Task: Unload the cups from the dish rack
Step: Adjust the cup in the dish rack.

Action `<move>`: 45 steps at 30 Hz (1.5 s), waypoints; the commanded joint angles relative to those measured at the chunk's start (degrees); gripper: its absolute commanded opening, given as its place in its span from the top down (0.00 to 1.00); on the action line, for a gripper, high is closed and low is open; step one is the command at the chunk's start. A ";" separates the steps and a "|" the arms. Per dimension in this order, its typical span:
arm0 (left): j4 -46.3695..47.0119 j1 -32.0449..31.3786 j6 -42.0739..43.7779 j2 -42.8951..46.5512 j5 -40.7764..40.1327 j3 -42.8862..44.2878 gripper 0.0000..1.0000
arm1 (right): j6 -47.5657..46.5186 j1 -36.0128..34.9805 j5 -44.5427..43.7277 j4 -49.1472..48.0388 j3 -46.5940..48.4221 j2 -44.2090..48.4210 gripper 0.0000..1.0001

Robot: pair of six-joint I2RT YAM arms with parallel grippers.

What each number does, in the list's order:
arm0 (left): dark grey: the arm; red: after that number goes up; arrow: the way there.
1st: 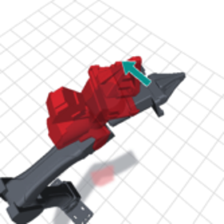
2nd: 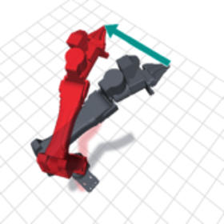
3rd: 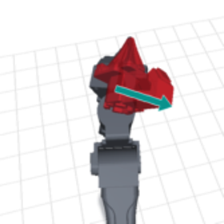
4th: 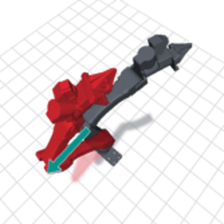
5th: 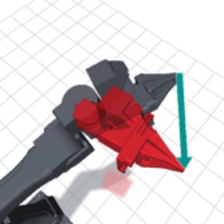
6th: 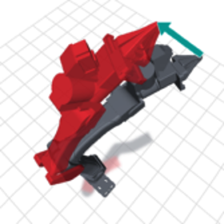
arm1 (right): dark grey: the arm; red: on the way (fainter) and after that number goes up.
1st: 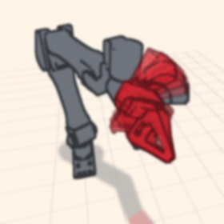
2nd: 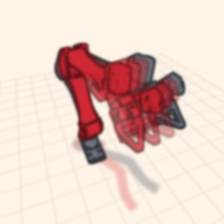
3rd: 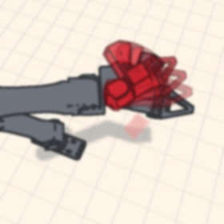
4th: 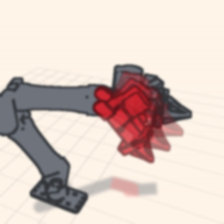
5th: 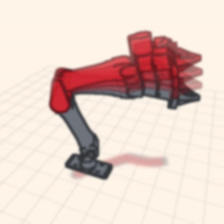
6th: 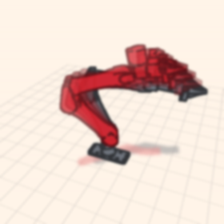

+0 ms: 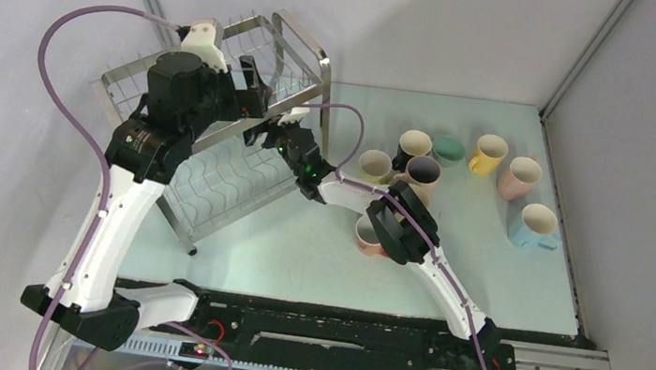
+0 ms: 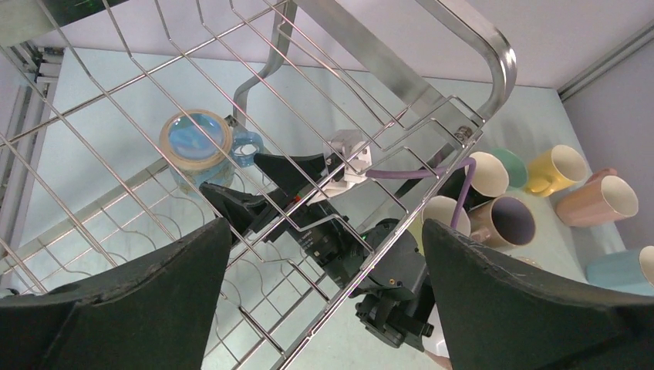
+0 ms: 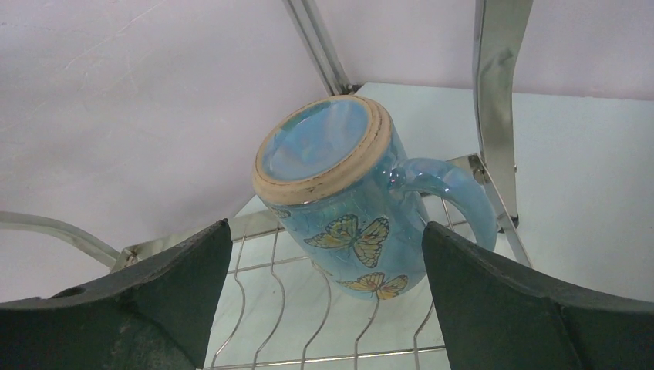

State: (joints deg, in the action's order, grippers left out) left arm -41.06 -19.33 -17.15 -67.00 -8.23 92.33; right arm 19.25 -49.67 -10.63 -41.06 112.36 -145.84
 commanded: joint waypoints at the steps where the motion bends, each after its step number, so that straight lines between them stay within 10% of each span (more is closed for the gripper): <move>1: 1.50 0.35 -0.61 1.35 2.29 -1.54 0.00 | -2.23 1.34 3.01 0.50 2.50 -0.39 0.00; 45: 2.54 0.29 -0.68 0.38 5.95 -1.32 0.00 | -6.96 5.90 19.97 8.57 15.85 -6.30 0.00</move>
State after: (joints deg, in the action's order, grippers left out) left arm -39.83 -19.31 -17.10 -66.74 -3.81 91.81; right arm 8.88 -45.19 4.67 -36.67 124.16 -150.87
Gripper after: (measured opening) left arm 0.996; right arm 0.994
